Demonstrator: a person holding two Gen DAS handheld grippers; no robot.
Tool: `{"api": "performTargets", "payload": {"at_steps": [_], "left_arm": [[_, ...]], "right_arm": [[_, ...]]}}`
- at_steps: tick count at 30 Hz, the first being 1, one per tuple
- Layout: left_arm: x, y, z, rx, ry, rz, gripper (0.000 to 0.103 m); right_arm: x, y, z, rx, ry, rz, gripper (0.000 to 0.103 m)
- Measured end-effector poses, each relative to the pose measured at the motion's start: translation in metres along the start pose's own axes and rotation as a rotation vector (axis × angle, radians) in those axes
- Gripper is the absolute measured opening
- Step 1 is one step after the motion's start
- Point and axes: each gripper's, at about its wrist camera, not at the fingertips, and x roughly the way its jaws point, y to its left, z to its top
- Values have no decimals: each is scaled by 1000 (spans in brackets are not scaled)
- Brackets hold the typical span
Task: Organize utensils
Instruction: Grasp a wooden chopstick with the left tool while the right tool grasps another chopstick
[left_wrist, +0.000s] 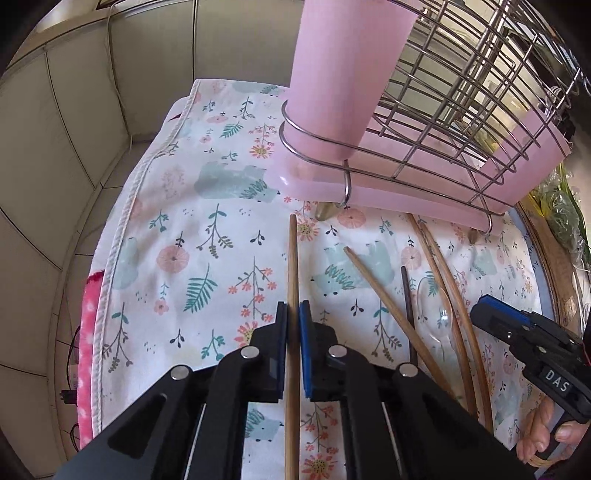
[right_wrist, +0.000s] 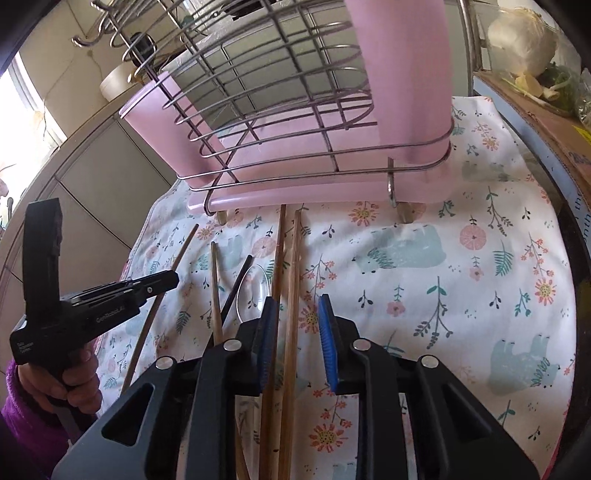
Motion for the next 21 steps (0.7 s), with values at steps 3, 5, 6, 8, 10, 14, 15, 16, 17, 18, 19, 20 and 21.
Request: {"api": "performTargets", "payload": {"at_steps": [3, 5, 6, 8, 10, 14, 15, 16, 17, 18, 19, 20, 21], "left_arm": [[0, 6, -2, -10, 9, 3, 6], [1, 9, -3, -15, 14, 5, 6], [2, 10, -3, -16, 16, 5, 6], [2, 9, -4, -15, 16, 6, 6], [1, 7, -3, -13, 17, 0, 6], [0, 3, -5, 1, 27, -5, 6], [0, 1, -6, 5, 32, -5, 6], [1, 0, -6, 9, 39, -3, 6], [1, 0, -6, 14, 46, 1, 6], [1, -1, -6, 21, 51, 5, 6], [2, -2, -6, 29, 59, 9, 6], [3, -3, -5, 38, 70, 12, 6], [3, -3, -4, 44, 79, 12, 6]], "right_arm": [[16, 6, 1, -12, 44, -47, 12], [21, 6, -1, -3, 54, -51, 12], [21, 6, -1, -3, 51, -56, 9], [19, 7, -1, -1, 51, -68, 7], [16, 6, -2, 9, 41, -88, 7], [5, -7, -5, 64, 40, -96, 7], [2, -9, -6, 77, 41, -101, 7], [0, -12, -8, 90, 44, -105, 7], [-4, -16, -9, 101, 48, -106, 7], [-6, -20, -10, 114, 54, -105, 7], [-7, -21, -12, 120, 62, -105, 7], [-10, -24, -14, 123, 74, -102, 7], [-10, -25, -15, 127, 84, -99, 7]]}}
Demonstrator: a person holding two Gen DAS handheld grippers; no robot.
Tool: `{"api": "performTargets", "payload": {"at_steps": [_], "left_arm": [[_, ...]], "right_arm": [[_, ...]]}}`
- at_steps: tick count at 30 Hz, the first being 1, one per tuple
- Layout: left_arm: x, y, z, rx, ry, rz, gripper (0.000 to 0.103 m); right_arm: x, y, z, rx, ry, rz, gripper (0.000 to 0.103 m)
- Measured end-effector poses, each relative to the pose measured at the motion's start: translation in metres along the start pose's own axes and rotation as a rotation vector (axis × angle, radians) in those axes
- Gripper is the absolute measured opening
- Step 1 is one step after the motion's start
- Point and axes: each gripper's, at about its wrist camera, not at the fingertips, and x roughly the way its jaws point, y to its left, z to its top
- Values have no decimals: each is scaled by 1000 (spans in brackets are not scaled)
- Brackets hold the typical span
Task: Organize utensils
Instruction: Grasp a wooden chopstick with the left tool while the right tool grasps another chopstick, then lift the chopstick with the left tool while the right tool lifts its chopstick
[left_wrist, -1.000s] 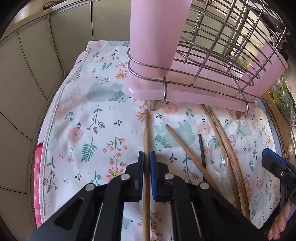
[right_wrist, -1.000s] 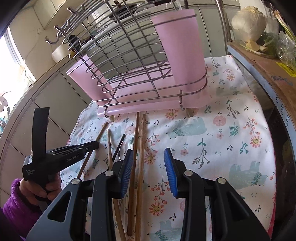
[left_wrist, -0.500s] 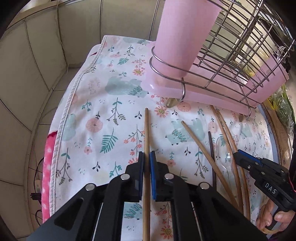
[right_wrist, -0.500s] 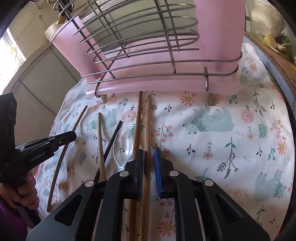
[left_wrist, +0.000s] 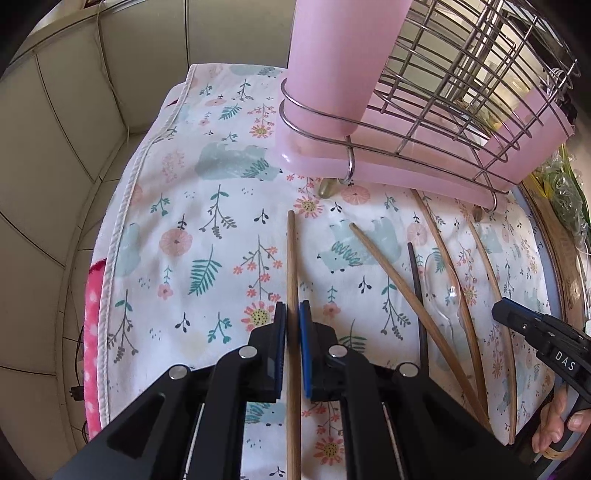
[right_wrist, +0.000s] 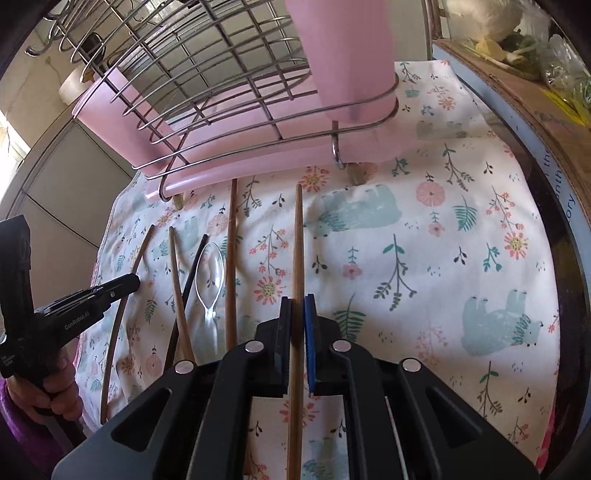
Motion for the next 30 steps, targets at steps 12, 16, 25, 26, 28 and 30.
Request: {"api": "performTargets", "payload": {"at_steps": [12, 16, 25, 26, 28, 30], "left_arm": [[12, 3, 22, 15, 110, -36, 8], [14, 3, 25, 25, 110, -34, 8], [-3, 7, 13, 11, 16, -52, 6], [-8, 8, 12, 5, -2, -60, 6], [-22, 10, 10, -10, -45, -76, 6], [-36, 12, 8, -21, -88, -92, 6]], "right_arm": [[11, 0, 23, -25, 64, 28, 8], [23, 10, 32, -70, 88, -10, 8], [19, 11, 16, -77, 16, -7, 7], [14, 9, 15, -70, 2, 2, 7], [2, 7, 12, -57, -37, 17, 7], [-11, 5, 10, -50, -80, 39, 7]]}}
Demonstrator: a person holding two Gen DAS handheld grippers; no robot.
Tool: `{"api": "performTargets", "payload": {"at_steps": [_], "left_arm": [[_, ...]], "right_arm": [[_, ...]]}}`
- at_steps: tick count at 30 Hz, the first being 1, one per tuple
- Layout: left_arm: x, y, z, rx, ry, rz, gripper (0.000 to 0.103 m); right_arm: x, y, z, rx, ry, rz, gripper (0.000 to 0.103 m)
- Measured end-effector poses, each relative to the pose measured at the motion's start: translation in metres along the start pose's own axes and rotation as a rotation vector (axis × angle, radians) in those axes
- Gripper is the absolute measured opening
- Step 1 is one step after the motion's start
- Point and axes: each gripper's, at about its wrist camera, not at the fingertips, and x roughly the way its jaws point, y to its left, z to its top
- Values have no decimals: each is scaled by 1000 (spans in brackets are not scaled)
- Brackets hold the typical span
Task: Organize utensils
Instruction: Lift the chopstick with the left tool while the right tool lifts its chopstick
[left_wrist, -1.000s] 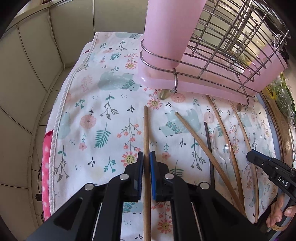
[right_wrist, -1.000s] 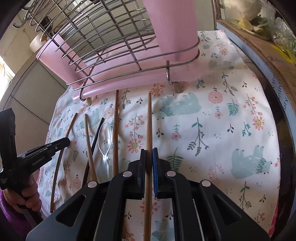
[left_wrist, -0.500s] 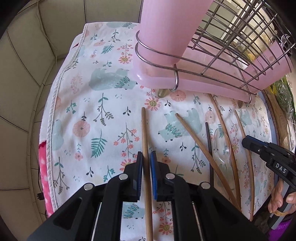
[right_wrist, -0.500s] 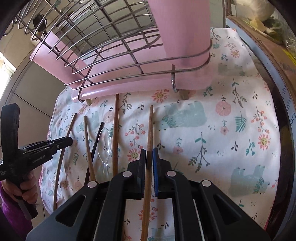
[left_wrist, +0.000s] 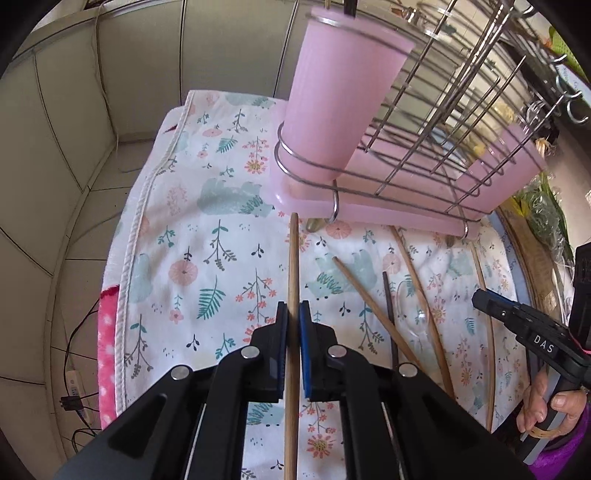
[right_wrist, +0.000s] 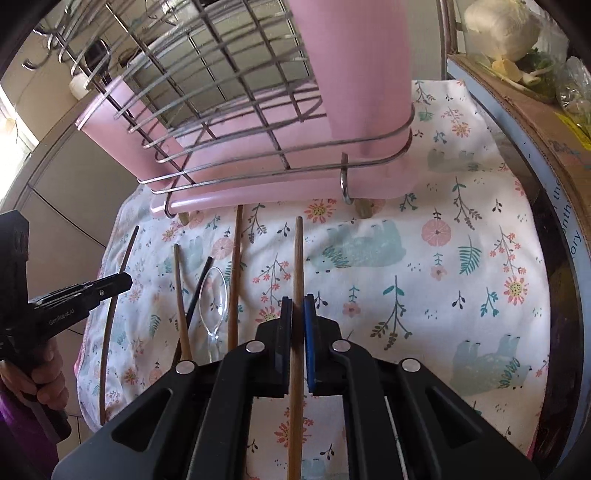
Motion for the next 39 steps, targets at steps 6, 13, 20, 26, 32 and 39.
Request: {"api": "performTargets", "payload": {"at_steps": [6, 13, 20, 26, 32, 39], "left_arm": [[-46, -8, -5, 6, -140, -23, 6], [-89, -20, -14, 23, -313, -39, 6], [-121, -24, -18, 6, -439, -60, 6], [-146, -26, -10, -6, -516, -72, 6], [-175, -31, 11, -2, -597, -84, 6], [-214, -42, 44, 6, -680, -110, 6]], "right_arm": [[-47, 3, -4, -13, -132, 37, 7], [-88, 17, -3, -54, -248, 50, 7], [-115, 26, -2, -93, -349, 41, 7], [-132, 29, 0, -101, -402, 42, 7], [-152, 35, 13, -120, -451, 41, 7], [-195, 45, 42, -164, -549, 42, 7]]}}
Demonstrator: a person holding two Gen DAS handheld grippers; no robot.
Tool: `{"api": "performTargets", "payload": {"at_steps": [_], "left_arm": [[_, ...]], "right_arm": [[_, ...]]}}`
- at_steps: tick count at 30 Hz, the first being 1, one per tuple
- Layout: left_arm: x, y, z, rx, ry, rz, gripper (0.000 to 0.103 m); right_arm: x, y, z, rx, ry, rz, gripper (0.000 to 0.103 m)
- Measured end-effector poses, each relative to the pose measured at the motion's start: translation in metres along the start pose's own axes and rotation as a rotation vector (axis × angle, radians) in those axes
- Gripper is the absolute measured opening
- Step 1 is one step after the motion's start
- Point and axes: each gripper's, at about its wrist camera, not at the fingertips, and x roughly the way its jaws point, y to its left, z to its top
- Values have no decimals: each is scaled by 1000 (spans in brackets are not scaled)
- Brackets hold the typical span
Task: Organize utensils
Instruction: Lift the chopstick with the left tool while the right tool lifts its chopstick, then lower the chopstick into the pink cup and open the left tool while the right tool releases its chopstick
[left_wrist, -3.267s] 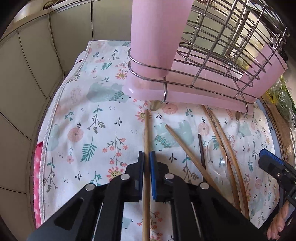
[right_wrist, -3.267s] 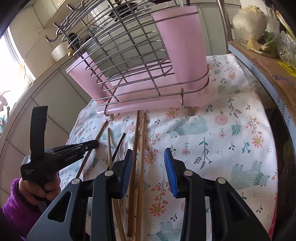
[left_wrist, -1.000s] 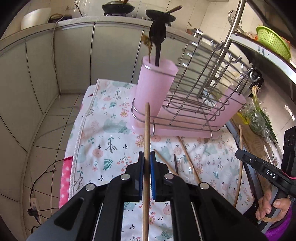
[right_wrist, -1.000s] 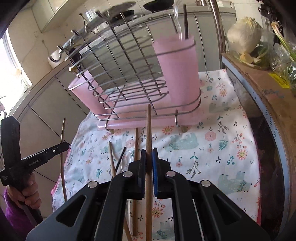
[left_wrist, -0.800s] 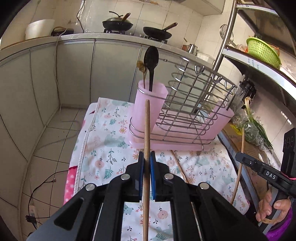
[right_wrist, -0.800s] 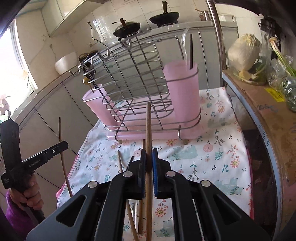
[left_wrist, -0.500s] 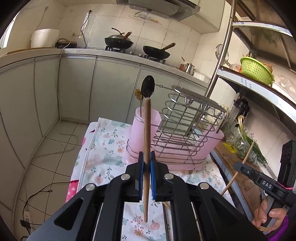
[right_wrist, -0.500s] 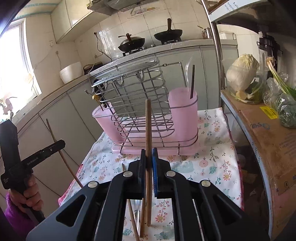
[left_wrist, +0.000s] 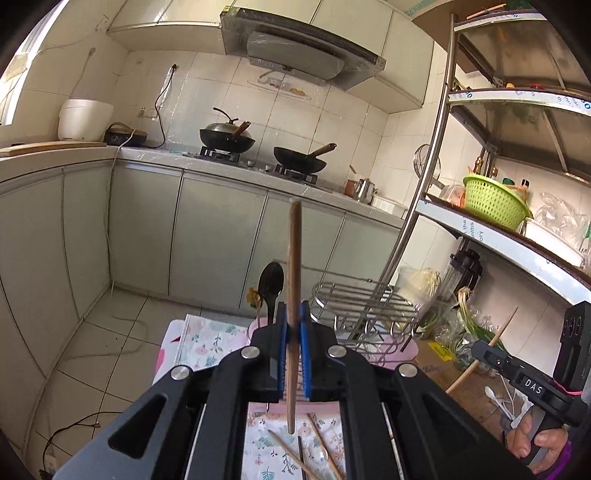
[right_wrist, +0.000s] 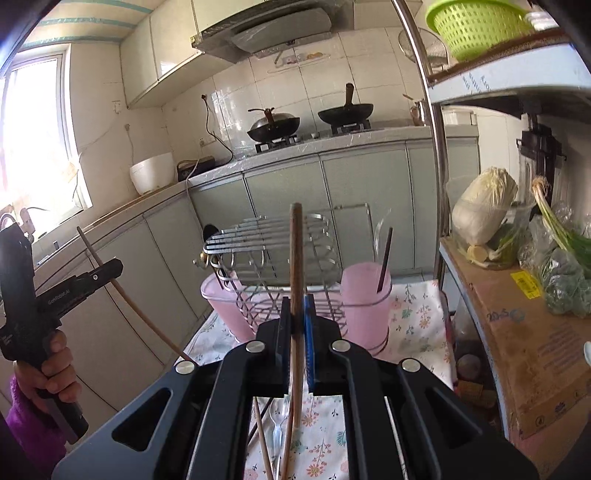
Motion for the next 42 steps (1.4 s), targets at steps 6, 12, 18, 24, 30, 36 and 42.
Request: {"api": "performTargets", "payload": {"at_steps": [6, 12, 18, 24, 30, 36, 42], "left_arm": [[-1, -10, 40, 4, -67, -10, 6], [3, -18, 78, 32, -142, -7, 6], [36, -15, 90, 30, -142, 38, 6], [77, -8, 75, 49, -72, 78, 6], [110, 6, 53, 46, 35, 112, 6], [136, 20, 25, 26, 150, 128, 6], [154, 31, 4, -3, 216, 143, 6]], "right_arm": [[-17, 0, 52, -42, -112, -39, 7], [-21, -10, 91, -48, -225, -100, 7], [3, -27, 100, -27, -265, -143, 7], [46, -43, 91, -9, -186, -157, 7], [77, -59, 76, 37, -67, -146, 7], [96, -69, 57, 74, 15, -143, 7], [105, -73, 44, 94, 52, -147, 7]]}}
